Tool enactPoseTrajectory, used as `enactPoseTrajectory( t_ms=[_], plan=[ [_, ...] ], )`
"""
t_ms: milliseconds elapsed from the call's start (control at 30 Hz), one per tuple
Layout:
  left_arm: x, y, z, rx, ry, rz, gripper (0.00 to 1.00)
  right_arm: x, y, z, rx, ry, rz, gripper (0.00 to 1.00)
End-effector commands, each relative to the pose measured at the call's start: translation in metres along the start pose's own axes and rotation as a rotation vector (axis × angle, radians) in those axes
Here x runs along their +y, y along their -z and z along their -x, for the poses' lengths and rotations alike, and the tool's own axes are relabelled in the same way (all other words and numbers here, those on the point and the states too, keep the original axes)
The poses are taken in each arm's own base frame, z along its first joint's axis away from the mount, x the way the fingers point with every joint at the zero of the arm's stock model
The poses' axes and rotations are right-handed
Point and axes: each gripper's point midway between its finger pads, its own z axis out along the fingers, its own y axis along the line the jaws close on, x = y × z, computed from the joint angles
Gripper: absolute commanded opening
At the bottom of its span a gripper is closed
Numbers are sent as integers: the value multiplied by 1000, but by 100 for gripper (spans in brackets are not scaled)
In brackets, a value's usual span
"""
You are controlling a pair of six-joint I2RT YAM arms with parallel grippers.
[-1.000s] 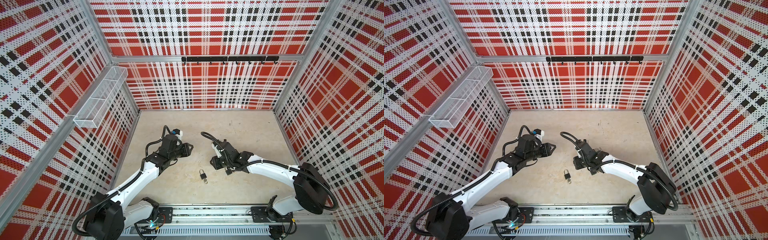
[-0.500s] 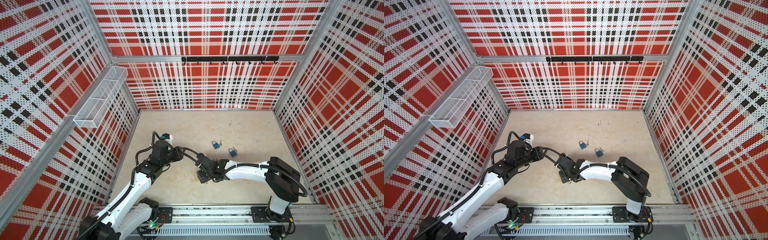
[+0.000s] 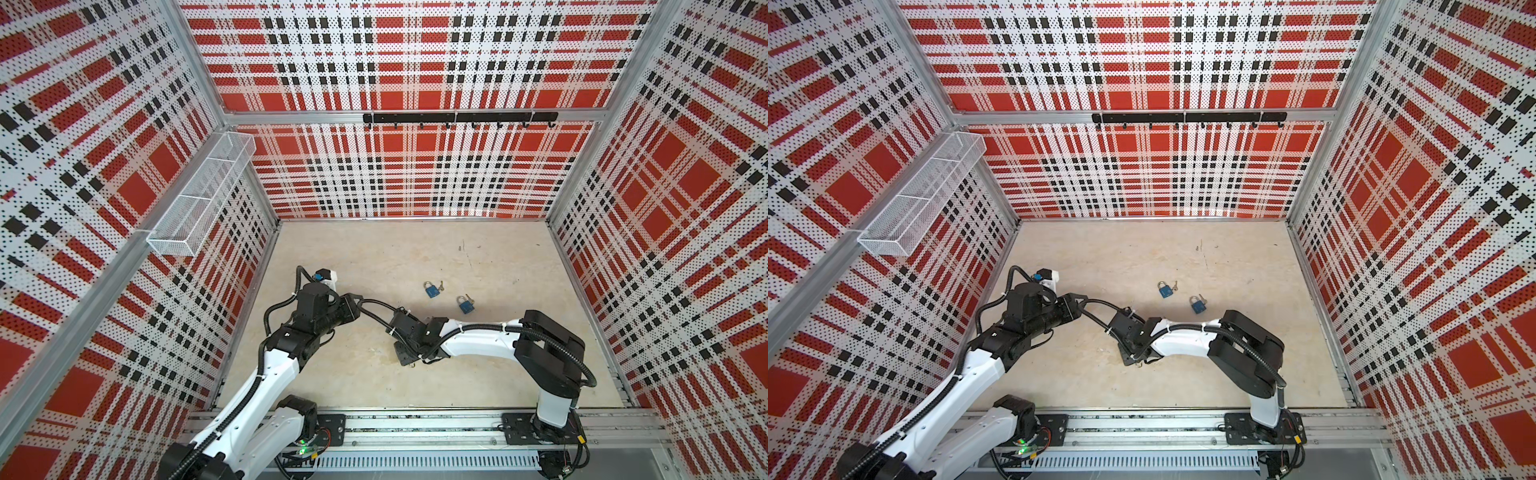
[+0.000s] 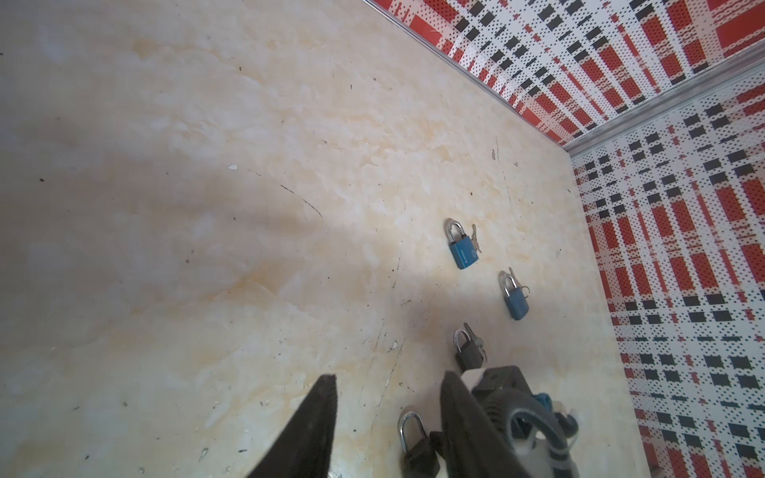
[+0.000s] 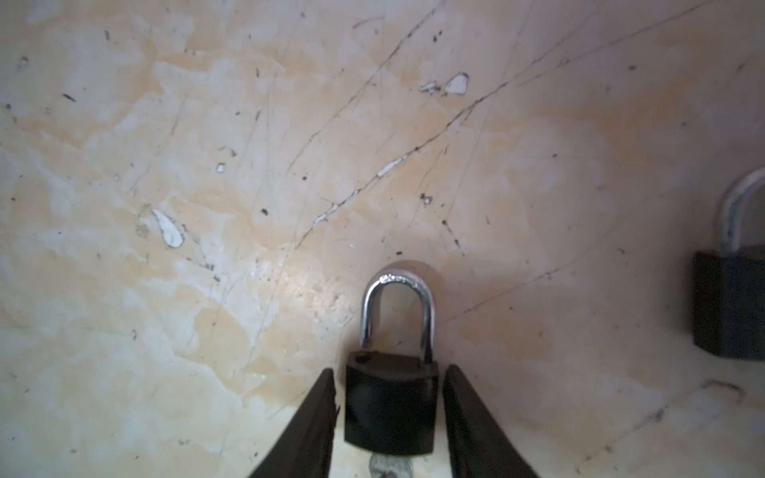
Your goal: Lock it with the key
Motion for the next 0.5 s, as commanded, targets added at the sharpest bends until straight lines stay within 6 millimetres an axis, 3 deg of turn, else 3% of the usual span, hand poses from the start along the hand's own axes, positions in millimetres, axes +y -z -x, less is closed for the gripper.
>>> enactPoseTrajectory(
  t_ms=[0,200,467],
  plan=[
    [1,2,0,-1,16,-7,45,-1,-4,-2,10,-3,-39,43],
    [2,2,1,-3,20,-7,45,-4,-8,-6,31,4,-63,37],
    [1,2,3,-1,26,-14,45,-4,-6,-7,27,4,-64,21]
  ],
)
